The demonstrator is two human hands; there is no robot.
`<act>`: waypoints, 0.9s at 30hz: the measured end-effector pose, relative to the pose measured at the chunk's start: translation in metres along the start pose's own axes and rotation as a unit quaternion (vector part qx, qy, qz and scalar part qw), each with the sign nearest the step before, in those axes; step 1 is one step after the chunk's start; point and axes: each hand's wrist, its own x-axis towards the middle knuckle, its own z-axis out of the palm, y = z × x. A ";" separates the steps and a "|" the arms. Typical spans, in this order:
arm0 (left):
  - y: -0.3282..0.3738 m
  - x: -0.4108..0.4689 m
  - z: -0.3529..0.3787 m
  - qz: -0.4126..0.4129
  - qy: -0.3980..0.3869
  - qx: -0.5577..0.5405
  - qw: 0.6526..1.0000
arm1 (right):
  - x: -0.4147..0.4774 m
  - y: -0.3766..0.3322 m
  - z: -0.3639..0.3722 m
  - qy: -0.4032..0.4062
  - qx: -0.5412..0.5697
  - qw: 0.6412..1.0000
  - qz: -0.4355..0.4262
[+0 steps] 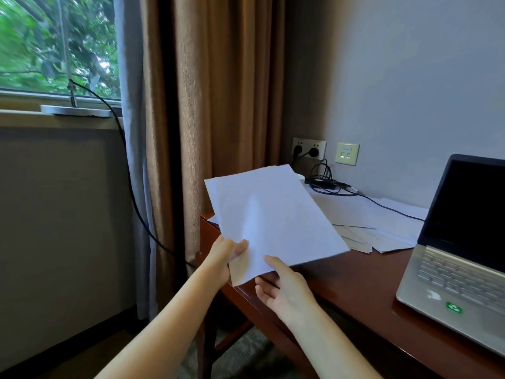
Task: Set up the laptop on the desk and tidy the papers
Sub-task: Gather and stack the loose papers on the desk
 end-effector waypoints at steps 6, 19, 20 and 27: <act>0.009 -0.003 0.008 0.012 -0.110 -0.005 0.994 | 0.022 -0.017 0.001 0.127 -0.054 0.971 -0.197; 0.050 0.025 0.009 0.093 0.046 0.035 0.994 | 0.024 -0.109 -0.085 0.246 -0.117 0.898 -0.345; 0.052 0.026 0.011 0.110 0.043 0.071 0.991 | 0.025 -0.115 -0.087 0.252 -0.123 0.892 -0.356; 0.068 0.033 0.030 0.203 0.044 0.169 0.964 | 0.026 -0.139 -0.093 0.229 -0.148 0.869 -0.413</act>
